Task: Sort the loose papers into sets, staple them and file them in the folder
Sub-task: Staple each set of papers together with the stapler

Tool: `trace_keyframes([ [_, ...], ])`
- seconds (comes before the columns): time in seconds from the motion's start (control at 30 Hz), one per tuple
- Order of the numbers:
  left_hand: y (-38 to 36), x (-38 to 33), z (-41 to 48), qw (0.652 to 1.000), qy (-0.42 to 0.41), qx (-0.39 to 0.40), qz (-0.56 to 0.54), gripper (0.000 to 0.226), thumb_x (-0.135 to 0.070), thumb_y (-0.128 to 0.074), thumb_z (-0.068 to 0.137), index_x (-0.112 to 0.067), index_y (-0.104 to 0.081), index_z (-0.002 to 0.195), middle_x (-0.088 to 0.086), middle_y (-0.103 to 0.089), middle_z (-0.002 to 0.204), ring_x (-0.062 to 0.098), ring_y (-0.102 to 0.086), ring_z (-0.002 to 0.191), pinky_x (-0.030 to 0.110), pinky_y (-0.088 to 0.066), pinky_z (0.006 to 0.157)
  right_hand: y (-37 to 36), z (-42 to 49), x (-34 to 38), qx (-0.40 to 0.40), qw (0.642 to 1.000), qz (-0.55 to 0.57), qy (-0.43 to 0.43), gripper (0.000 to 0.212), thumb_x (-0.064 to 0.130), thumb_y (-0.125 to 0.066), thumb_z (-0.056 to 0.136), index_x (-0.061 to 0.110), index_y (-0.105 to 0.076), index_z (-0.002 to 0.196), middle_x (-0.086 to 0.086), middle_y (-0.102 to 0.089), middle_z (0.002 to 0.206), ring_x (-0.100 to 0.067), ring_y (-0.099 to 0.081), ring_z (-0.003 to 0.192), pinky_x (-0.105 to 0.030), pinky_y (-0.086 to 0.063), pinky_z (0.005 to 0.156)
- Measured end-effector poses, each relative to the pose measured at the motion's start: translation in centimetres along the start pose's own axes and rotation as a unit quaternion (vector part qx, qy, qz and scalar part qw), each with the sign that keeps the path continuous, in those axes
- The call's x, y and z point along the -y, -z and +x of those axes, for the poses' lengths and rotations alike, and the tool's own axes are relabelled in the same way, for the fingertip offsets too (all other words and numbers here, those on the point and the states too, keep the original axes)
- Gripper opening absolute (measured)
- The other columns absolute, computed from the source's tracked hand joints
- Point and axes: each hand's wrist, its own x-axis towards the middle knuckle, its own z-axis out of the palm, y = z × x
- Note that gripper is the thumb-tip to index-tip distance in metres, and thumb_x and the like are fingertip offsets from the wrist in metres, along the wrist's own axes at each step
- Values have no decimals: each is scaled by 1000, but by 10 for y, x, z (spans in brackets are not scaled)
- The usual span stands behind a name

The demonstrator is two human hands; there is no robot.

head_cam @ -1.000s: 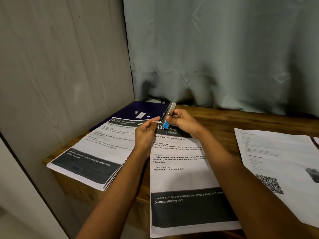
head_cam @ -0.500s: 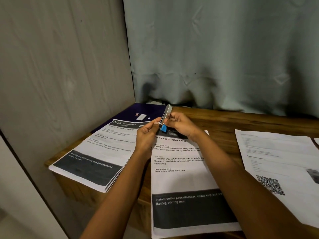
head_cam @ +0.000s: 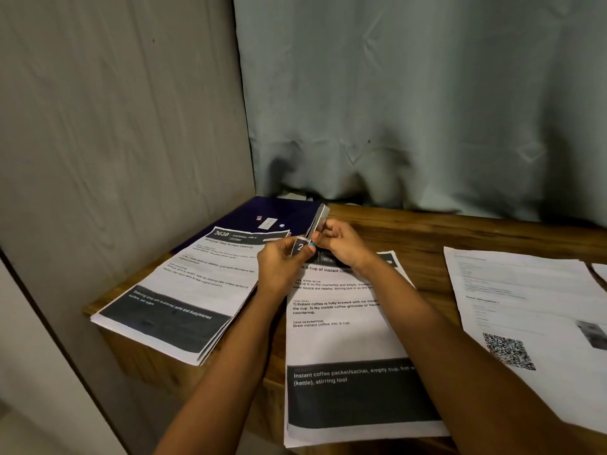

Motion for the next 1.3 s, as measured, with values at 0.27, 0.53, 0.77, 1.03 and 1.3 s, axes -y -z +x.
trace_keyframes([
  [0.27, -3, 2, 4, 999, -30, -14, 22, 13, -11, -71, 84, -7, -72, 96, 2, -72, 84, 8, -66, 72, 12, -49, 67, 5, 29, -37, -27, 998, -47, 32, 61, 57, -67, 53, 31, -66, 108, 3, -71, 107, -10, -65, 106, -44, -41, 105],
  [0.53, 0, -1, 1, 987, 78, 11, -138, 38, -3, -78, 74, -2, -65, 110, 14, -72, 100, 28, -70, 92, 39, -58, 81, 7, -3, 2, 23, 998, 58, -19, 23, 6, -56, 93, 4, -56, 116, -11, -68, 106, -20, -67, 93, -29, -55, 81],
  [0.77, 2, -3, -2, 987, 110, 19, -117, 20, -2, -68, 84, -11, -66, 102, 9, -73, 93, 21, -72, 81, 32, -60, 68, 20, 7, 9, -83, 995, 36, 31, 25, 6, -51, 96, -2, -55, 119, -10, -62, 103, -10, -59, 87, -15, -48, 76],
  [1.03, 0, 1, 1, 992, 95, -14, -79, 17, -8, -67, 87, -21, -67, 97, 5, -73, 92, 18, -72, 80, 28, -59, 67, 85, 20, -4, -190, 883, -428, 27, 37, 29, -58, 93, 15, -60, 128, -15, -66, 115, -32, -61, 104, -37, -50, 89],
  [1.3, -3, 6, 4, 994, 84, -50, -48, 11, -10, -67, 87, -16, -65, 97, 3, -69, 88, 12, -68, 73, 21, -56, 59, 119, 8, -25, -189, 816, -540, -85, 33, 35, -61, 90, 6, -68, 105, -17, -65, 107, -34, -59, 101, -40, -49, 87],
])
